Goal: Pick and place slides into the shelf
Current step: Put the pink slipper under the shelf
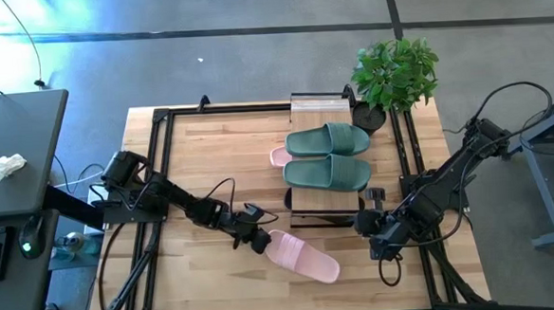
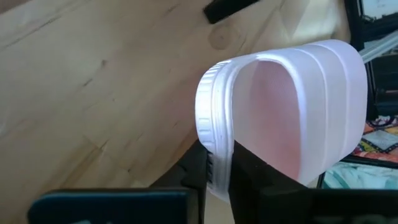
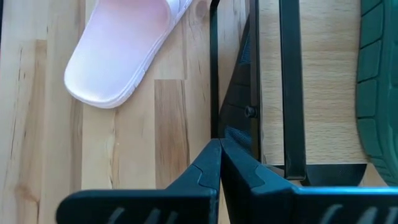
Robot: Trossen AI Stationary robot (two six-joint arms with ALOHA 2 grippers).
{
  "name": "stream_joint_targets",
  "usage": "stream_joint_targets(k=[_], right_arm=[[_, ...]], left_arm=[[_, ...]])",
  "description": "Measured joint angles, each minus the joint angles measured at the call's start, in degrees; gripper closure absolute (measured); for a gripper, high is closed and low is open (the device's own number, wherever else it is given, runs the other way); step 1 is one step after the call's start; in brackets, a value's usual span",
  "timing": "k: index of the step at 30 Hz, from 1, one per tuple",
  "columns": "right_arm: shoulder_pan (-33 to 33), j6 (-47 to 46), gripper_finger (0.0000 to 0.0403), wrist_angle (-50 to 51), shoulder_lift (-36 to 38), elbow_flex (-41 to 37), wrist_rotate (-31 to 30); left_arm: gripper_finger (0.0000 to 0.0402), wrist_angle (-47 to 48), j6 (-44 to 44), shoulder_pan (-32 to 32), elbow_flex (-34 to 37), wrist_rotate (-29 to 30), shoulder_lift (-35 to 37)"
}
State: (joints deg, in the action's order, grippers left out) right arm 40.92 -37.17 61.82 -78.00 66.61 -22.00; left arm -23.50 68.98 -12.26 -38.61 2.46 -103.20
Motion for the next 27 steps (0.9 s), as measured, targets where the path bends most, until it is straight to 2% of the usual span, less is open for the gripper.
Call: stream_joint_targets(k=[5, 13, 16, 20, 27], right_arm=[[0.0, 0.0, 0.0403, 1.1, 0.0, 0.0, -0.2], [0.0, 0.1, 0.0403, 3.1, 0.7, 0.0, -1.5], [0.0, 0.2, 0.0403, 3.1, 1.6, 0.0, -1.6], [0.0, 0.2, 0.0403, 3.1, 3.2, 0.0, -1.7], [0.0, 0.2, 0.0403, 3.1, 5.2, 0.0, -1.9]], left_arm=[[0.0393, 0.2, -1.6, -0.9, 0.2, 0.1, 1.2], [0.0393, 0.1, -4.2, -2.4, 0.2, 0.1, 5.6], [0.0394, -0.1, -6.2, -3.1, 0.2, -3.4, 7.5], [0.0391, -0.1, -9.0, -4.4, 0.2, -11.7, 9.9], [0.0395, -0.4, -8.9, -6.4, 0.1, -15.5, 14.7]])
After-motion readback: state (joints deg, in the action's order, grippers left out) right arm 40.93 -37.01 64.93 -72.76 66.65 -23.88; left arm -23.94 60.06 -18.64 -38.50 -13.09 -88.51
